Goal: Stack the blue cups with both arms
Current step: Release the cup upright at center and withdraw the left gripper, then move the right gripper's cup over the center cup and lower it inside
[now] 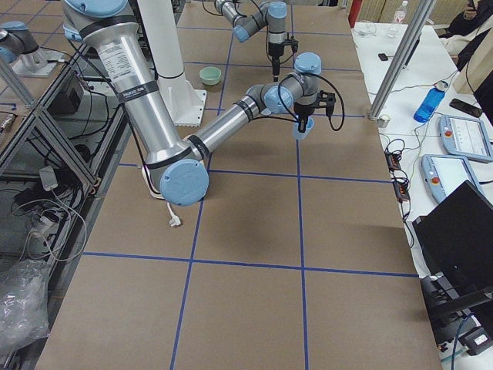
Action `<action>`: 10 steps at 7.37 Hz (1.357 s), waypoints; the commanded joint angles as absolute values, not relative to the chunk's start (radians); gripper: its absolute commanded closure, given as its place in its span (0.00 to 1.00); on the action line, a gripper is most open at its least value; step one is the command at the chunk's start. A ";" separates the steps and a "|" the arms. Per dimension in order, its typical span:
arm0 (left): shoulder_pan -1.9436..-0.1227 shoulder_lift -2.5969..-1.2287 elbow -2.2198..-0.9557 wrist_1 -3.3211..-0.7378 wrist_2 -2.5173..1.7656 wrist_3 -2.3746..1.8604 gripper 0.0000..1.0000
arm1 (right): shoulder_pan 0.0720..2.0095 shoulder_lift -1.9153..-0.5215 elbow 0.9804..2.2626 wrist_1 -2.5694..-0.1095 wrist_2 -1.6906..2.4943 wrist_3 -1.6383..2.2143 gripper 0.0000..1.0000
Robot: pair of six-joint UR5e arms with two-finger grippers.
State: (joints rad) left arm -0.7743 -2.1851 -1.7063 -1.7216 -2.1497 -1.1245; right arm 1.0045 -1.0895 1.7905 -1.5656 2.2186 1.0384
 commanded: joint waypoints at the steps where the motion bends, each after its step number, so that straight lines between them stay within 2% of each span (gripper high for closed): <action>1: -0.988 -2.070 -1.732 -1.718 -2.296 -0.877 0.03 | 0.922 -1.004 1.787 -1.582 2.171 1.176 1.00; 5: -1.271 -1.907 -1.671 -1.720 -2.330 -0.435 0.03 | 0.760 -0.922 1.792 -1.582 2.028 1.362 1.00; 8: -1.373 -1.865 -1.574 -1.741 -2.333 -0.241 0.03 | 0.687 -0.879 1.792 -1.583 1.973 1.436 1.00; 10: -1.394 -1.807 -1.502 -1.895 -2.332 -0.210 0.03 | 0.649 -0.868 1.796 -1.582 1.941 1.472 1.00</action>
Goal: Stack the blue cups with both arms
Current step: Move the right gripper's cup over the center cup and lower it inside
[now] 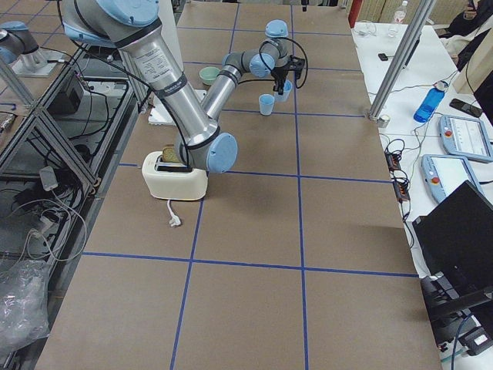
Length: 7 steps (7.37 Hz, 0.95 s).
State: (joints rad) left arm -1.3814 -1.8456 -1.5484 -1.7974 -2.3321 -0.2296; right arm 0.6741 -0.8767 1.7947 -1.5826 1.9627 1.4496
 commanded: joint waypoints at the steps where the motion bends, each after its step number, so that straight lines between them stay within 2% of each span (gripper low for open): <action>1: -1.394 -1.795 -1.467 -1.990 -2.330 -0.219 0.03 | 0.643 -0.868 1.798 -1.582 1.937 1.477 1.00; 7: -1.396 -1.759 -1.470 -2.014 -2.330 -0.212 0.03 | 0.539 -0.874 1.805 -1.583 1.827 1.525 1.00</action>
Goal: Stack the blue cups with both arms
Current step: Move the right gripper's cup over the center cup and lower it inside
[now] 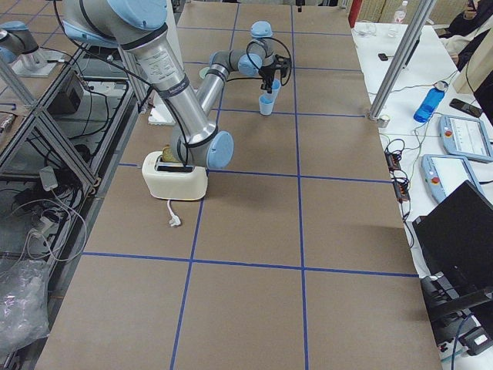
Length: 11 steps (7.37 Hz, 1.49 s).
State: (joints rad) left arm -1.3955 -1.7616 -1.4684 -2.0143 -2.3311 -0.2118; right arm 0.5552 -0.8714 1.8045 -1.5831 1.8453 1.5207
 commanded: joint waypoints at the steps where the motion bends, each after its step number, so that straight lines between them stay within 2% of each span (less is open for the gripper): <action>1: -1.396 -1.759 -1.470 -2.016 -2.330 -0.212 0.03 | 0.517 -0.880 1.804 -1.583 1.800 1.531 1.00; 7: -1.394 -1.758 -1.467 -2.014 -2.330 -0.212 0.03 | 0.506 -0.881 1.801 -1.580 1.786 1.529 1.00; 8: -1.394 -1.759 -1.466 -2.014 -2.330 -0.212 0.03 | 0.506 -0.881 1.799 -1.578 1.773 1.525 0.83; 9: -1.394 -1.758 -1.465 -2.014 -2.330 -0.212 0.03 | 0.506 -0.881 1.798 -1.578 1.772 1.520 0.52; 10: -1.394 -1.758 -1.465 -2.014 -2.330 -0.212 0.03 | 0.505 -0.881 1.801 -1.578 1.755 1.517 0.01; 11: -1.394 -1.758 -1.465 -2.014 -2.330 -0.212 0.03 | 0.506 -0.881 1.807 -1.578 1.756 1.514 0.00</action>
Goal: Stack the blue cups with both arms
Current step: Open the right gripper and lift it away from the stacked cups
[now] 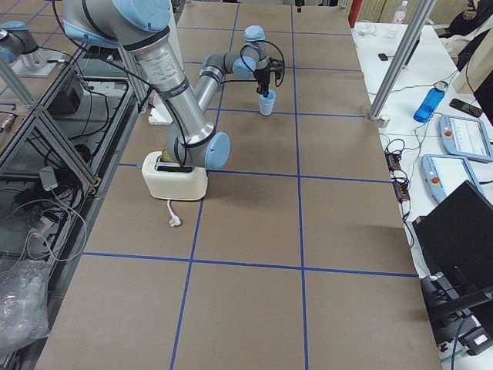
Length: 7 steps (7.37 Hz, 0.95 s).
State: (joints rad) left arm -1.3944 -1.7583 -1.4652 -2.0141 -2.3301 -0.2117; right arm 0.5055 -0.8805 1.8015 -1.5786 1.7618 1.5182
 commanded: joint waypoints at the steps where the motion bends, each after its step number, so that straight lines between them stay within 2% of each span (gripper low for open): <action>1: -1.394 -1.758 -1.465 -2.014 -2.332 -0.212 0.03 | 0.532 -0.890 1.836 -1.582 1.769 1.500 0.00; 3: -1.394 -1.756 -1.466 -2.014 -2.332 -0.212 0.03 | 0.696 -0.978 1.887 -1.582 1.897 1.322 0.00; 7: -1.396 -1.738 -1.470 -2.016 -2.336 -0.212 0.03 | 1.047 -1.223 1.887 -1.571 2.150 0.802 0.00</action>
State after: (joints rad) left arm -1.3952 -1.7436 -1.4691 -2.0155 -2.3345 -0.2117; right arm 0.9357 -1.1303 1.8906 -1.5731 2.0872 0.9866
